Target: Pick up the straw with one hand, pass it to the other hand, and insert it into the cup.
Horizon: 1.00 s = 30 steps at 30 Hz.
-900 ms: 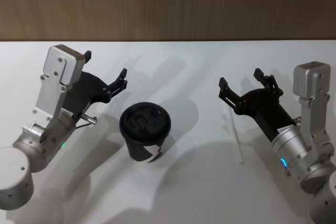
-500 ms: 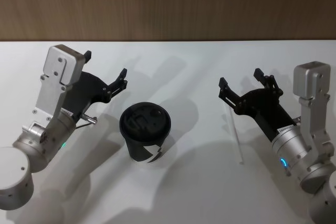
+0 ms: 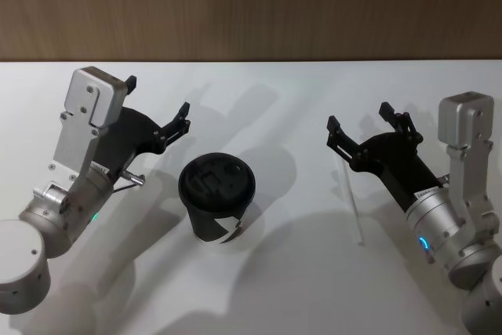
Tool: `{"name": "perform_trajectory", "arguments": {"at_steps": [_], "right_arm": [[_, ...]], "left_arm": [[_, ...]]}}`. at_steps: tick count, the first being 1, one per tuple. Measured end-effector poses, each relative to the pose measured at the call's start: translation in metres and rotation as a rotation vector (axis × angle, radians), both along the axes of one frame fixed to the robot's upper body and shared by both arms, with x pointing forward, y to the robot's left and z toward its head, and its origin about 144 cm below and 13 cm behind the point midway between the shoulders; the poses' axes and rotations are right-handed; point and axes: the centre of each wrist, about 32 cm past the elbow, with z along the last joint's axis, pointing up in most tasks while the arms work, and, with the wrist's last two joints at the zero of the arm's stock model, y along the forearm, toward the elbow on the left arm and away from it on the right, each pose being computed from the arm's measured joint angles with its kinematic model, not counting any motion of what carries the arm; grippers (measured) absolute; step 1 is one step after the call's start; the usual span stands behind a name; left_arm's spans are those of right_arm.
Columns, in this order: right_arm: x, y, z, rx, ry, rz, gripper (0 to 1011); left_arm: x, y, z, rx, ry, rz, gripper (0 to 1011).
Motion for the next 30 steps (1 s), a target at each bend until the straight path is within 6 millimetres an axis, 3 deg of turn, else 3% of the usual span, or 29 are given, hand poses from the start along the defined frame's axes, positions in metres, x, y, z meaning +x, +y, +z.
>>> {"name": "perform_trajectory", "arguments": {"at_steps": [30], "right_arm": [[0.0, 0.0, 0.0, 0.0, 0.0, 0.0, 999]], "left_arm": [[0.0, 0.0, 0.0, 0.0, 0.0, 0.0, 1001]]}}
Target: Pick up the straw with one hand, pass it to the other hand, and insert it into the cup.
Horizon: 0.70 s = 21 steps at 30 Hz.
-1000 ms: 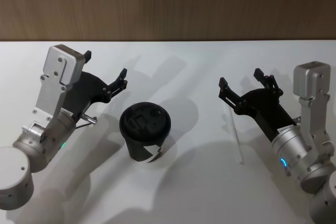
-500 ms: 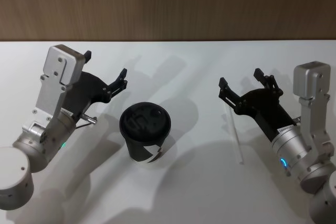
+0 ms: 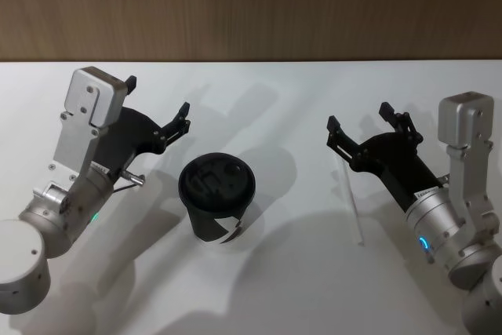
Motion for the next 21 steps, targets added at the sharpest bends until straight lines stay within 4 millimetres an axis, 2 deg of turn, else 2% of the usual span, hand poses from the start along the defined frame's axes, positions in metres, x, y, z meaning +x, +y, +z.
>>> {"name": "perform_trajectory", "arguments": {"at_steps": [12, 21], "right_arm": [[0.0, -0.001, 0.0, -0.002, 0.001, -0.001, 999], [-0.006, -0.011, 0.004, -0.019, 0.007, -0.001, 999]], "left_arm": [[0.0, 0.0, 0.0, 0.0, 0.0, 0.0, 1001], [0.0, 0.0, 0.0, 0.0, 0.0, 0.0, 1002]]}}
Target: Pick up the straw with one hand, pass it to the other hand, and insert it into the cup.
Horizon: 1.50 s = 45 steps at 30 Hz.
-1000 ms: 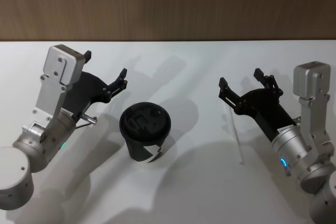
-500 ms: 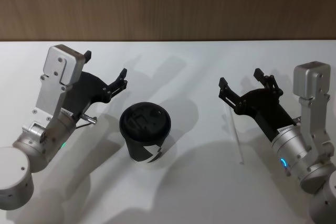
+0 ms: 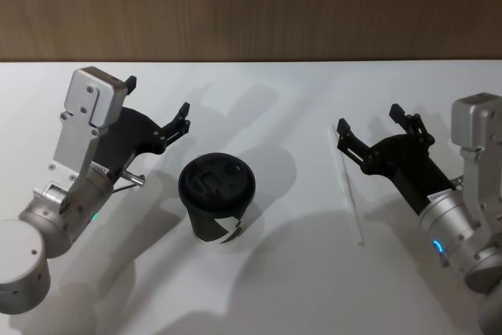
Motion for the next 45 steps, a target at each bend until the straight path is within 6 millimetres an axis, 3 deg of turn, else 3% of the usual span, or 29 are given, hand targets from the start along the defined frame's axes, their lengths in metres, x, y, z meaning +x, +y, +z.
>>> {"name": "perform_trajectory", "arguments": {"at_steps": [10, 24, 45], "right_arm": [[-0.01, -0.004, 0.007, -0.014, 0.045, -0.01, 999], [-0.02, 0.012, 0.015, -0.009, 0.18, -0.038, 999], [-0.012, 0.031, 0.017, -0.037, 0.321, -0.079, 999]], "left_arm": [[0.0, 0.0, 0.0, 0.0, 0.0, 0.0, 1001], [0.0, 0.0, 0.0, 0.0, 0.0, 0.0, 1001], [0.0, 0.0, 0.0, 0.0, 0.0, 0.0, 1001]]}}
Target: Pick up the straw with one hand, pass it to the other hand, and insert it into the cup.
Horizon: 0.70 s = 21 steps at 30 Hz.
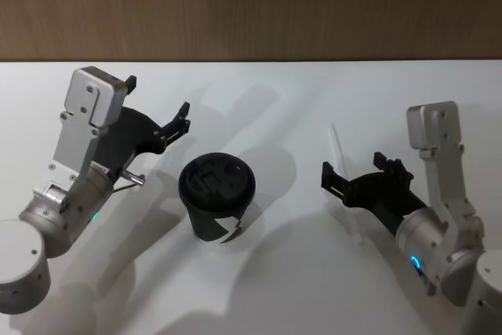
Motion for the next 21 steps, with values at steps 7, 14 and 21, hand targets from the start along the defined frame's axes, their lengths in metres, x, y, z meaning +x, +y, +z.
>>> {"name": "perform_trajectory", "arguments": {"at_steps": [7, 14, 21], "right_arm": [[0.0042, 0.0021, 0.0002, -0.044, 0.043, 0.0, 999], [0.0066, 0.0009, -0.0003, -0.076, 0.069, -0.001, 999], [0.0073, -0.0006, -0.0005, -0.1, 0.087, 0.0, 999]], "left_arm": [[0.0, 0.0, 0.0, 0.0, 0.0, 0.0, 1001], [0.0, 0.0, 0.0, 0.0, 0.0, 0.0, 1001], [0.0, 0.0, 0.0, 0.0, 0.0, 0.0, 1001]]}}
